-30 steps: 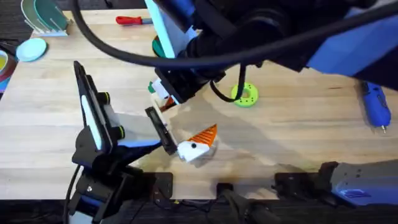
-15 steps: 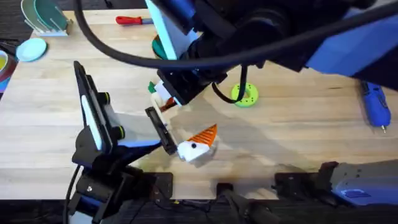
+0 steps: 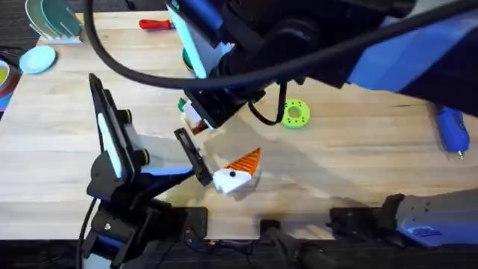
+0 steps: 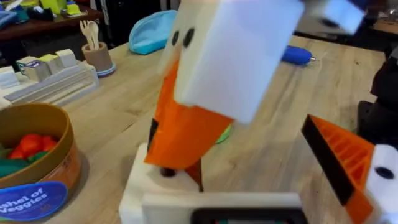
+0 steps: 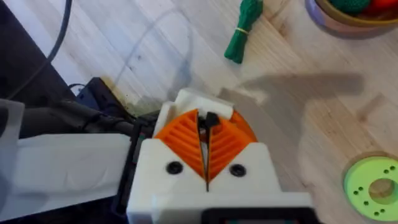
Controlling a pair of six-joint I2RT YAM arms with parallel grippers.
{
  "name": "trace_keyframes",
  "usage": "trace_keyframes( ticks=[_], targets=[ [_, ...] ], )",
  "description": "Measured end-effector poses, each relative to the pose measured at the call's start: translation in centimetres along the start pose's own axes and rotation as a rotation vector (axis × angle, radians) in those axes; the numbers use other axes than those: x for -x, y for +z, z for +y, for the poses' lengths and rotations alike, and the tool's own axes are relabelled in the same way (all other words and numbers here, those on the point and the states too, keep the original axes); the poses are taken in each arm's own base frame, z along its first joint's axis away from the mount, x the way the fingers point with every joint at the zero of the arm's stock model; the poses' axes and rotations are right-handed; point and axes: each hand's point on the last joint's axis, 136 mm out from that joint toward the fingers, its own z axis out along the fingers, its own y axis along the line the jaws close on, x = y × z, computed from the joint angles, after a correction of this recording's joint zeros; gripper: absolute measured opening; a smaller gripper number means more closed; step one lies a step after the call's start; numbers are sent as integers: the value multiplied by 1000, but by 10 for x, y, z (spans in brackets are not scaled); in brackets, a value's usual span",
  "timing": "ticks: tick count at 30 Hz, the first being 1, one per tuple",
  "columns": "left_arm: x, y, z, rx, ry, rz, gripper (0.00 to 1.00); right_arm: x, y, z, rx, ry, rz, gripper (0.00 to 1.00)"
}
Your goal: Pick up the gripper from the table and insert it into the empty holder that is missing its gripper. Then pick up a screw, insert it into the mounting hole, and use the screwdriver to tighten it. Finally, clean up the table by picking up the vegetable and placing it into the bucket.
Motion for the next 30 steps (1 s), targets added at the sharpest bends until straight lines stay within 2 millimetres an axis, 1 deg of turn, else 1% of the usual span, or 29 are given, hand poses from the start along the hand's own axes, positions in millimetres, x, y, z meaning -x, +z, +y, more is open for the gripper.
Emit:
trace_keyframes(
  ticks=[5, 6, 8, 11, 12, 14, 15, 16, 18, 21, 24, 26, 28, 30],
  targets=[
    [0, 0, 0, 0, -3, 0, 993, 0, 0, 0, -3, -1, -1, 6],
    [0, 0, 0, 0, -3, 0, 993, 0, 0, 0, -2, 3, 0, 49],
    [0, 0, 0, 0, -3, 0, 993, -1, 0, 2, 2, -2, 4, 251],
    [0, 0, 0, 1, -4, 0, 993, -2, 0, 5, 8, -10, 5, 487],
    [0, 0, 0, 1, -3, 0, 992, -2, 0, 4, 1, -8, 5, 600],
    [0, 0, 1, 5, -3, 0, 993, 0, -1, -7, -29, 7, 1, 901],
    [0, 0, 1, 6, -2, -1, 993, 1, -2, -11, -38, 14, -2, 964],
    [0, 0, 1, 5, 2, -1, 993, 1, -4, -14, -41, 20, -4, 983],
    [0, 0, 1, 3, 7, -1, 993, 3, -6, -13, -38, 23, -13, 989],
    [0, 0, 0, -1, 14, -1, 993, 3, -18, -13, -25, 29, -26, 991],
    [0, 0, 0, -2, 17, -1, 993, 3, -44, -23, -30, 56, -61, 992],
    [0, 0, 0, -3, 17, -1, 993, 0, -66, -35, -46, 75, -83, 992],
    [0, 0, -1, -3, 17, -1, 993, -7, -87, -46, -67, 81, -95, 991],
    [0, 0, -1, -3, 17, -1, 993, -17, -103, -55, -86, 87, -89, 991]
  ],
)
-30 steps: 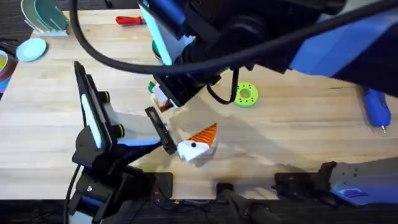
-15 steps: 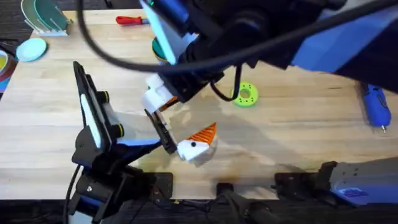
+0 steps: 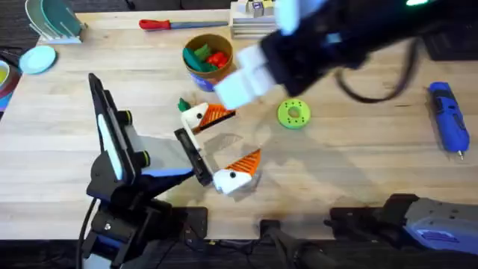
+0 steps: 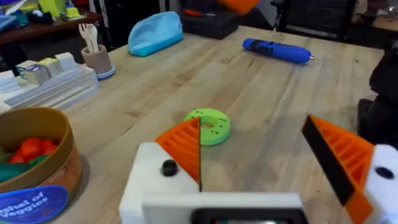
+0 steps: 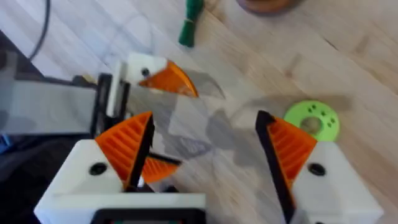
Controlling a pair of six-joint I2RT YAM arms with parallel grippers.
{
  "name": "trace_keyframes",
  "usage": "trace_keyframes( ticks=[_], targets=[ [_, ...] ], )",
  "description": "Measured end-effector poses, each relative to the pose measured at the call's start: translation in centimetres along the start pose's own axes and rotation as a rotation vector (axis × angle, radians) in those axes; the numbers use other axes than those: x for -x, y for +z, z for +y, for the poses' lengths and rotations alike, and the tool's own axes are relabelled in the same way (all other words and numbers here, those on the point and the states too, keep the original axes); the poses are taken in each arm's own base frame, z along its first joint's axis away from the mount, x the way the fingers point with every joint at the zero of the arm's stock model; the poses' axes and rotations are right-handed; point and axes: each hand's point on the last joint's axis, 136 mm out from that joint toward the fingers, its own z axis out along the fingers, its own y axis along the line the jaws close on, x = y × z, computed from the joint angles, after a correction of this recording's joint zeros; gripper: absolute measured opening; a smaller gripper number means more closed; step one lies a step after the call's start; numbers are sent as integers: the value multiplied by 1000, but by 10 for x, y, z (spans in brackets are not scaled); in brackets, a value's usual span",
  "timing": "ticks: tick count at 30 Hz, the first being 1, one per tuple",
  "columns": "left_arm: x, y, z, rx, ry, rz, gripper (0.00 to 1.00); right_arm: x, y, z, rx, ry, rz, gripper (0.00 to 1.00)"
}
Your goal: Pick up the gripper from the table and insert it into the empty holder that is missing its gripper. Then pick up a screw, insert it into the mounting hole, and use the screwdriver to tighten it. Finally, clean up the table by picking up the vegetable and placing it into the bucket.
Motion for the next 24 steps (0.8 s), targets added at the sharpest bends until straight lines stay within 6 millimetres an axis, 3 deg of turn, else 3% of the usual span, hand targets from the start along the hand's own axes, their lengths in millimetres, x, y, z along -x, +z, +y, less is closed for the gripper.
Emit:
trace_keyframes(
  ticks=[5, 9, 12, 24],
  targets=[
    [0, 0, 0, 0, 0, 0, 993, -25, -21, -21, -43, 18, 64, 991],
    [0, 0, 0, 0, 0, 0, 993, -34, -29, -23, -44, -6, 56, 991],
    [0, 0, 0, 0, 0, 0, 993, -53, -36, -24, -42, -16, 50, 992],
    [0, 0, 0, 0, 0, 0, 993, -128, -54, -8, 113, -37, -8, 992]
  ],
)
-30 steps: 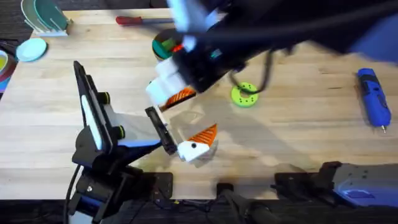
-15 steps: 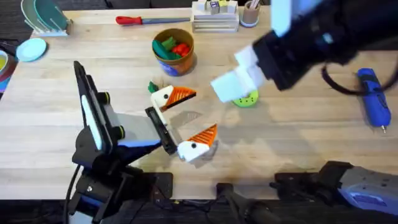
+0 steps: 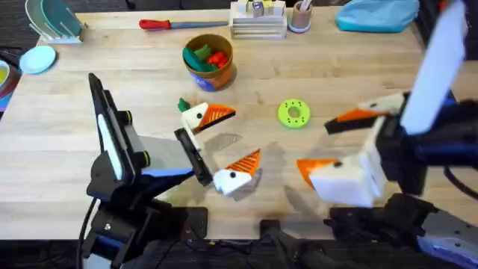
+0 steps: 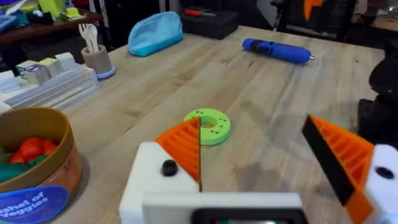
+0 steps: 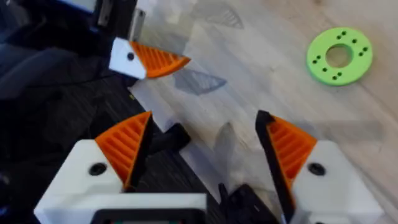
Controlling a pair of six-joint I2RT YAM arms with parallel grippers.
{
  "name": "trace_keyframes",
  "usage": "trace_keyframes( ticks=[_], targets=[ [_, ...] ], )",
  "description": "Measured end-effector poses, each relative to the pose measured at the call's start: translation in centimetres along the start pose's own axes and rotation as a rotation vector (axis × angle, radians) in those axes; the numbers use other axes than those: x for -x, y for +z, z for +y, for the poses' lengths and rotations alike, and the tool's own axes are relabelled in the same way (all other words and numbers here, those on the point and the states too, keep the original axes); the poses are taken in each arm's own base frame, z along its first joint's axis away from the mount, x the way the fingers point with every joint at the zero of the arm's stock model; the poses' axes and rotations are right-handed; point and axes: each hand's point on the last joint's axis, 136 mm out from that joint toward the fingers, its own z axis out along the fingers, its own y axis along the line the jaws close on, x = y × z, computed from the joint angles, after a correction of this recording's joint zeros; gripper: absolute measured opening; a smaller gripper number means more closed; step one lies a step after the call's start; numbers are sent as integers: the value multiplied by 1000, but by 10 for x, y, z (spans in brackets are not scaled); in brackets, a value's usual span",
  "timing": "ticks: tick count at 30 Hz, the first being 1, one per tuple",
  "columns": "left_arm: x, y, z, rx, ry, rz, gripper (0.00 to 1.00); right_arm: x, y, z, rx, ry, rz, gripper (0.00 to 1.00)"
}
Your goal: Pick up the gripper from the table and insert it into the empty holder that is missing its gripper. Then pick up a screw, insert it into the mounting hole, and use the screwdriver to tighten it. Finally, clean up the table by picking up the vegetable and placing it into the bucket.
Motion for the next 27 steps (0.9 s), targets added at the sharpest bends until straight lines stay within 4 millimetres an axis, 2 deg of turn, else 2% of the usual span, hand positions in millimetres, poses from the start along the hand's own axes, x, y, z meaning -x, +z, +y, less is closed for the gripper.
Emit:
trace_keyframes(
  ticks=[4, 7, 8, 9, 13, 14, 17, 27],
  targets=[
    [0, 0, 0, 0, 0, 0, 997, -16, -4, 4, 29, -3, 8, 993],
    [0, 0, 0, 0, 0, 0, 935, -24, -6, 5, 35, -11, 26, 993],
    [0, 0, 0, 0, 1, 0, 869, -24, -6, 5, 36, -12, 27, 993],
    [0, 0, 0, -1, -1, 0, 752, -24, -6, 6, 38, -15, 27, 993],
    [1, 0, -1, -5, -10, -4, 132, -25, -6, 6, 42, -18, 28, 994],
    [2, 0, -1, -5, -11, -8, 39, -25, -6, 6, 42, -18, 28, 994],
    [8, 0, -1, -6, -37, -31, 15, -25, -6, 6, 42, -18, 28, 993],
    [9, 0, 1, 1, -177, -34, 16, -24, -5, 6, 42, -17, 30, 993]
  ],
)
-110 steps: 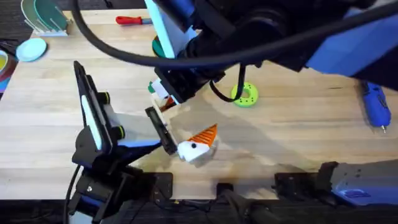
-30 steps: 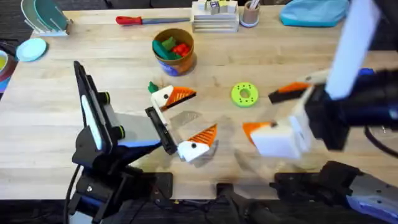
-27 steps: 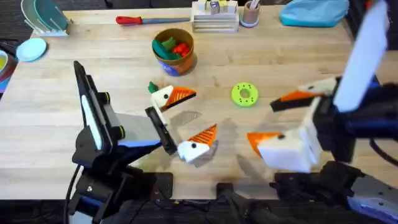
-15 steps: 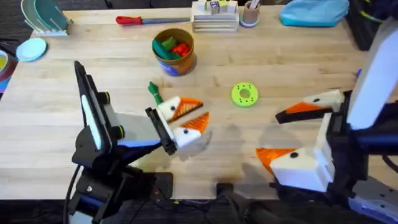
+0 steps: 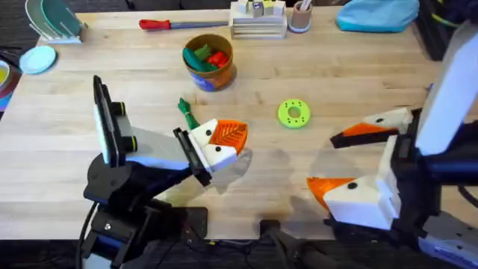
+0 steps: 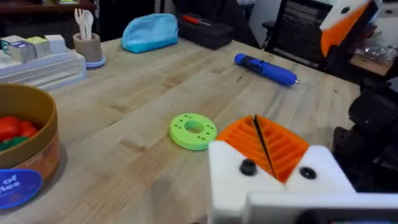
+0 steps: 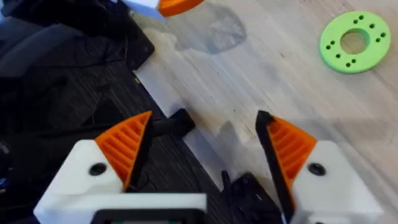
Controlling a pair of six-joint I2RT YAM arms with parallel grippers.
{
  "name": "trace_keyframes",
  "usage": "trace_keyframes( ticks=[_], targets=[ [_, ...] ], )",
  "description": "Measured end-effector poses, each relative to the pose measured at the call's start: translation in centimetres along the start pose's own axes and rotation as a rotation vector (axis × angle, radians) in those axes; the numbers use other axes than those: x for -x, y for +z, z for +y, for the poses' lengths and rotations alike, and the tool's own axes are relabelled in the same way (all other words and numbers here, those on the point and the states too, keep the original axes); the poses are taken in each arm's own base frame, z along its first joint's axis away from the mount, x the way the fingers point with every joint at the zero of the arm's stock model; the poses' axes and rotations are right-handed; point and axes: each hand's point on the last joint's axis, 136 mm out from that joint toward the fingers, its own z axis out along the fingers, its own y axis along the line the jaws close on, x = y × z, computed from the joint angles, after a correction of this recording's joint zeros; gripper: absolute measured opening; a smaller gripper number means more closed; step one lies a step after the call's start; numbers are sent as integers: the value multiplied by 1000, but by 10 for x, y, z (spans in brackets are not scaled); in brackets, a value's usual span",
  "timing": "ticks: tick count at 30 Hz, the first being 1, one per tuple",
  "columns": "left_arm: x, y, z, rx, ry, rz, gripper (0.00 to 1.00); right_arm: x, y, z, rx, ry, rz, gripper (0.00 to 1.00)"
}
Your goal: Pick up the gripper from the table and insert it into the empty holder that is missing its gripper. Then pick up a screw, insert it into the mounting hole, and use the screwdriver to tighten it. Finally, clean up the table by picking up the vegetable and placing it into the bucket.
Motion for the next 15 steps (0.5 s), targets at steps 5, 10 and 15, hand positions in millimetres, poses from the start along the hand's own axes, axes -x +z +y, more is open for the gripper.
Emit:
trace_keyframes(
  ticks=[5, 10, 15],
  targets=[
    [0, 0, 0, 1, -12, 0, 15, 5, 5, -2, -5, 5, 5, 994],
    [-1, 0, 1, 3, -16, 2, 15, 10, 5, -30, -134, 116, -15, 994],
    [-1, 0, 1, 4, -15, 2, 15, -4, -12, -82, -369, 324, -19, 993]
  ],
)
